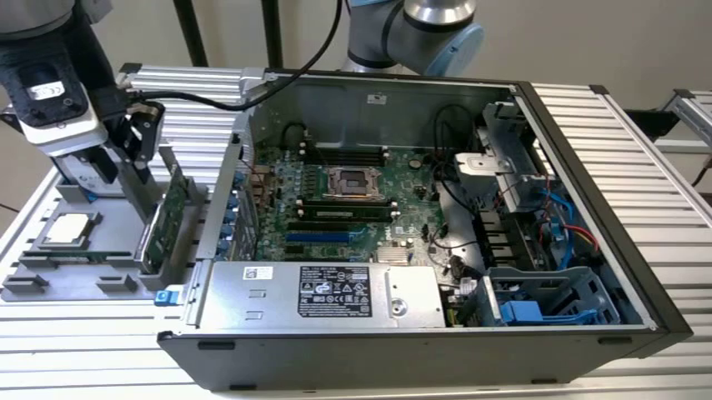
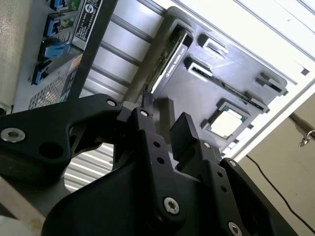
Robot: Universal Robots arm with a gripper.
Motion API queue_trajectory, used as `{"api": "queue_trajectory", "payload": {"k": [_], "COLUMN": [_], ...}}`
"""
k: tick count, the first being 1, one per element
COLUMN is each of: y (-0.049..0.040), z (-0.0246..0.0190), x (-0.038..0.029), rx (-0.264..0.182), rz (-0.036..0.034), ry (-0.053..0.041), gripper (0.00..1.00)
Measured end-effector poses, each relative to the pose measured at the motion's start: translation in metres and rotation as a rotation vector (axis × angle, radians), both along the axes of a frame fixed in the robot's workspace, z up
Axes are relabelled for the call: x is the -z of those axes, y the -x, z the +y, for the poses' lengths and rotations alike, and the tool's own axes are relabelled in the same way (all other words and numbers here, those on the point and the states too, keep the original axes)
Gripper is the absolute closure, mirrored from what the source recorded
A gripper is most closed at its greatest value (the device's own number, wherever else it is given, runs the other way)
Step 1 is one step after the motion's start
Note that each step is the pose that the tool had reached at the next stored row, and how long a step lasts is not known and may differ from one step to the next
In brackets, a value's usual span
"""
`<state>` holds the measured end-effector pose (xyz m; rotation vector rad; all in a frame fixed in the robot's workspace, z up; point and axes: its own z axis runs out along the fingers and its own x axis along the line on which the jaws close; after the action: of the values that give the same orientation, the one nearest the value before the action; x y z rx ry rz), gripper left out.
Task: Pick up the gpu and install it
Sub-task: 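Pick up the gpu and move the gpu toward the slot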
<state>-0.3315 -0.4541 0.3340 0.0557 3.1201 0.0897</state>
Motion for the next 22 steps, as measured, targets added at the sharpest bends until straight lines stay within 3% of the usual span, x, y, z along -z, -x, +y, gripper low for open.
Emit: {"api": "queue_trajectory", "payload": {"k": [22], "y": [0.0], "z": [0.0], "x": [0.0152], "rx": [0.0], "rz": [0.0], "ry": [0.0], "gripper": [0.0]}}
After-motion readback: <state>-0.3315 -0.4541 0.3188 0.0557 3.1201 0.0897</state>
